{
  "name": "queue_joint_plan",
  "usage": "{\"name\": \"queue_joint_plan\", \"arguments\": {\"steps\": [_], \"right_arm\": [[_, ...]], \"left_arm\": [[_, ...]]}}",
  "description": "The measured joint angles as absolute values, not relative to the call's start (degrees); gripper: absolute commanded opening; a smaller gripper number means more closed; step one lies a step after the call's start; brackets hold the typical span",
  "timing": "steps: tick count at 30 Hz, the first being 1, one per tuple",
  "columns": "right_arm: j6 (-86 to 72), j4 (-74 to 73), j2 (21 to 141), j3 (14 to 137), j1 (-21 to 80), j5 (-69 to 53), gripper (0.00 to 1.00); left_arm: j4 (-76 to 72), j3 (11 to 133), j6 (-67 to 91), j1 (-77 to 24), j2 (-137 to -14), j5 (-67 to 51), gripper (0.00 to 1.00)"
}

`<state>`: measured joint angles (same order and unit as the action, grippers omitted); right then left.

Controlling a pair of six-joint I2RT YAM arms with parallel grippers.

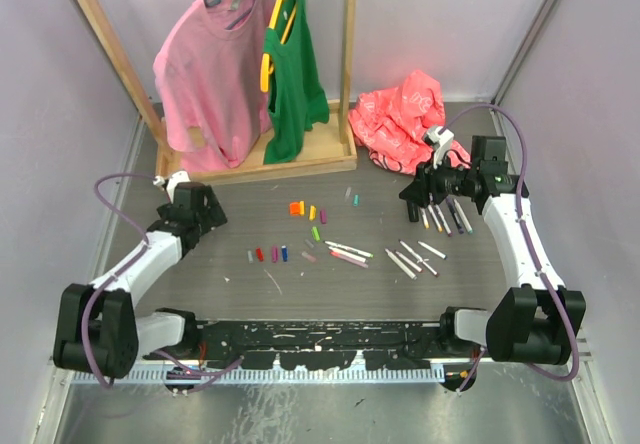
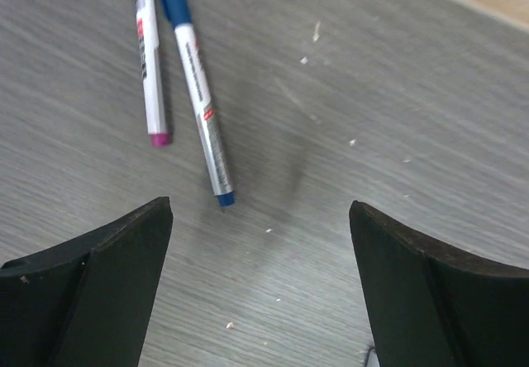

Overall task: Open the pen caps
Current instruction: Pick up the pen from the center of the board.

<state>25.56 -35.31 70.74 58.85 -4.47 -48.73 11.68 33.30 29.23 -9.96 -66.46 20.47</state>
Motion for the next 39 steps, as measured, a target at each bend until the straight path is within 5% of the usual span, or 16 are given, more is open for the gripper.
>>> {"name": "queue_joint_plan", "arguments": {"steps": [31,39], "right_arm": [[26.4,-35.6,70.7,58.5,-4.2,-48.8,0.48],[26.6,-35.6,70.7,58.5,-4.2,-48.8,0.48]], "left_arm": [[17.0,43.2,32.8,-0.4,-84.9,13.6,0.42],[19.0,46.4,33.9,0.9,-88.5,13.3,0.39]]}}
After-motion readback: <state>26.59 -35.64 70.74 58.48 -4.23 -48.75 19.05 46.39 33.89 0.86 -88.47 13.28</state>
